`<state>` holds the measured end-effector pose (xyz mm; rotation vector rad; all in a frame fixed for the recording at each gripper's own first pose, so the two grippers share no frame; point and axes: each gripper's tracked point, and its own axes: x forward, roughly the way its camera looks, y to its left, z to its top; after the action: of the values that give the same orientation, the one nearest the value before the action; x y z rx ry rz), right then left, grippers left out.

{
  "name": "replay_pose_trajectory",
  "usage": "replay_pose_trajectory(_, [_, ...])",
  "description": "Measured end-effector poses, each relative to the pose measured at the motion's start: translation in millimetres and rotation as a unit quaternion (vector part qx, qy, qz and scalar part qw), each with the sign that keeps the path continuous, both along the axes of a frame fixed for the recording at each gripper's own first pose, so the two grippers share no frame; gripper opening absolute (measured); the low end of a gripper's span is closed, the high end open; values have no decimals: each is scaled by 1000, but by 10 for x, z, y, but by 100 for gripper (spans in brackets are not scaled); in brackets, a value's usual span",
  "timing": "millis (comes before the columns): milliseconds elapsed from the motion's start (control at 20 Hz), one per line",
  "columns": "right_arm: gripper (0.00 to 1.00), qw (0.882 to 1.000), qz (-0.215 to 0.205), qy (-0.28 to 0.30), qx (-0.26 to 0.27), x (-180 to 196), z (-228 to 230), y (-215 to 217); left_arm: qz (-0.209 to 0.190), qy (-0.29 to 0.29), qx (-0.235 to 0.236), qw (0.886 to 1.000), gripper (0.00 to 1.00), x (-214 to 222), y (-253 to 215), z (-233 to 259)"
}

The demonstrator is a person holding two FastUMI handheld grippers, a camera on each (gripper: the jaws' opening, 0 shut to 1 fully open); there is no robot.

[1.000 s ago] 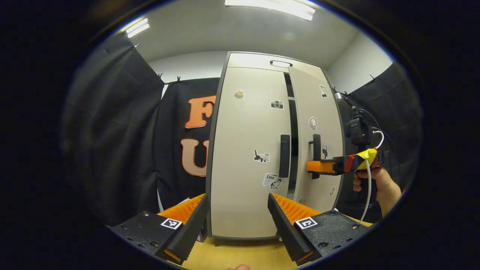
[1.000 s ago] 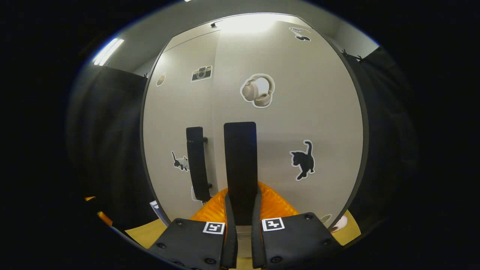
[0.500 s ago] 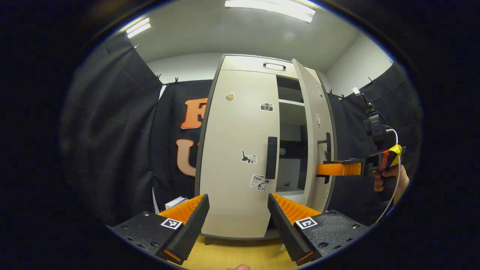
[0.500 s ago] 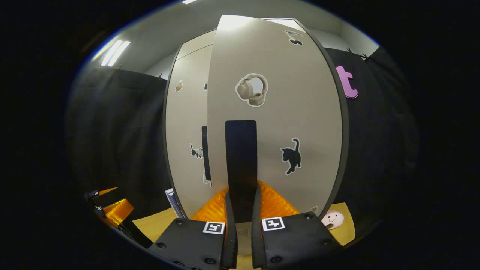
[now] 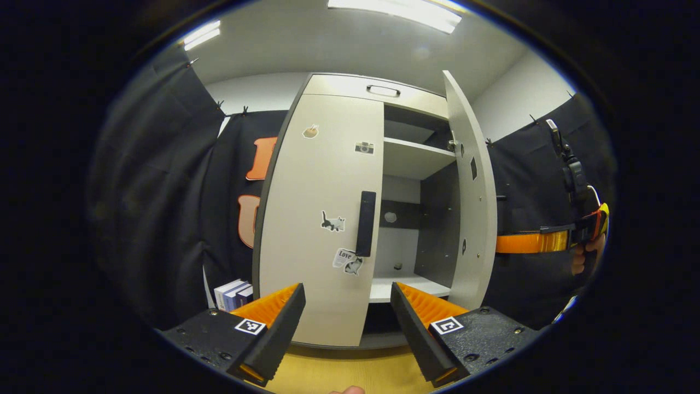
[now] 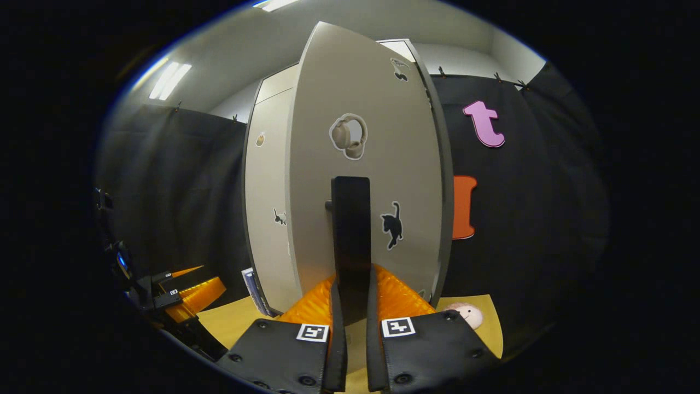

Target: Open the right door of the double-door shoe cabinet with the right hand, and open the left door with the left hand.

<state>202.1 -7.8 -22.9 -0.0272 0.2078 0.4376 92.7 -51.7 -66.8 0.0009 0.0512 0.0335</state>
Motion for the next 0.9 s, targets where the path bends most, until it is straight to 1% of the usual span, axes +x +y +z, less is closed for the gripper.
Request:
replay_pose_trajectory(200, [21, 1000, -20, -5, 4, -53, 66, -354, -21, 5, -14, 1000, 94, 56, -206, -67])
replay_pose_trajectory(300, [21, 1000, -28, -5, 12, -64, 79, -457, -26, 6, -19, 999, 94, 73, -278, -86])
replay_pose_trajectory(500, [21, 999, -50, -21, 4, -41, 99, -602, -40, 10, -27, 999, 94, 66, -394, -80])
replay_pose_trajectory(650, [20, 997, -73, -26, 3, -5, 113, -723, -38, 8, -23, 999, 94, 31, -375, -55])
replay_pose_trajectory(900, [20, 995, -96, -34, -1, 12, 126, -848, -25, 8, -19, 999, 94, -18, -275, -27])
